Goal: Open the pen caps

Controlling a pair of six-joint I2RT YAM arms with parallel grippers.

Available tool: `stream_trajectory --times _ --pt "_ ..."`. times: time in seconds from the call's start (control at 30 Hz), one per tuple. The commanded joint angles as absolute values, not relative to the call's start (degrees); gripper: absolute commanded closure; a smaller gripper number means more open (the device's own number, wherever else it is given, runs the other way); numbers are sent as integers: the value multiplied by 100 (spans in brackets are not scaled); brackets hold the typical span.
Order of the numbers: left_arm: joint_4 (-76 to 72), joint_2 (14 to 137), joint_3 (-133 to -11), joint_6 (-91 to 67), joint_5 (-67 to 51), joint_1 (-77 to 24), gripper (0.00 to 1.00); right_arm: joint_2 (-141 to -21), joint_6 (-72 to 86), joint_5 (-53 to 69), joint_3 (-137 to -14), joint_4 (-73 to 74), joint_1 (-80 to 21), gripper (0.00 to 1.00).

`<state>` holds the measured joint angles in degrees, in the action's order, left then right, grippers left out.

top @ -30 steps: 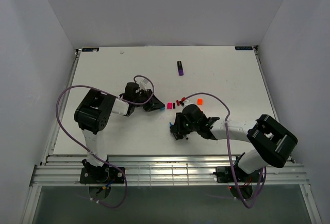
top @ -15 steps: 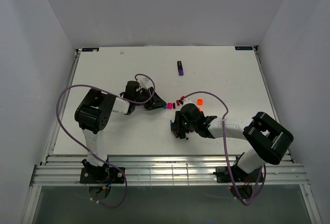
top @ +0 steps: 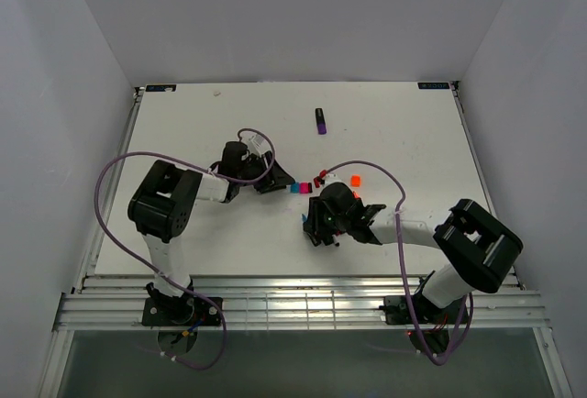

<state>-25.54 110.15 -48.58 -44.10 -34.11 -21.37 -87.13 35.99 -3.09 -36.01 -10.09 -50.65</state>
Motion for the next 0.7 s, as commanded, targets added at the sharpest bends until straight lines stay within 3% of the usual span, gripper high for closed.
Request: stream_trajectory --times 0.0,0.43,0.57,0.67 --pt "-2320 10442 -4782 -4236 -3234 -2136 42 -8517 3437 -457 -3849 -888 -5089 58" --pt "-2092 8940 -4254 -4078 -2769 -2136 41 -8208 2559 -1054 -5122 -9 -4870 39" --pt "-2092 8272 -3956 -4087 -2470 -2136 41 -8516 2242 -1099 -5843 307 -4343 27" --pt "-2109 7666 -3640 -4017 -2198 -2145 41 -8981 2136 -809 -6485 351 -3728 24"
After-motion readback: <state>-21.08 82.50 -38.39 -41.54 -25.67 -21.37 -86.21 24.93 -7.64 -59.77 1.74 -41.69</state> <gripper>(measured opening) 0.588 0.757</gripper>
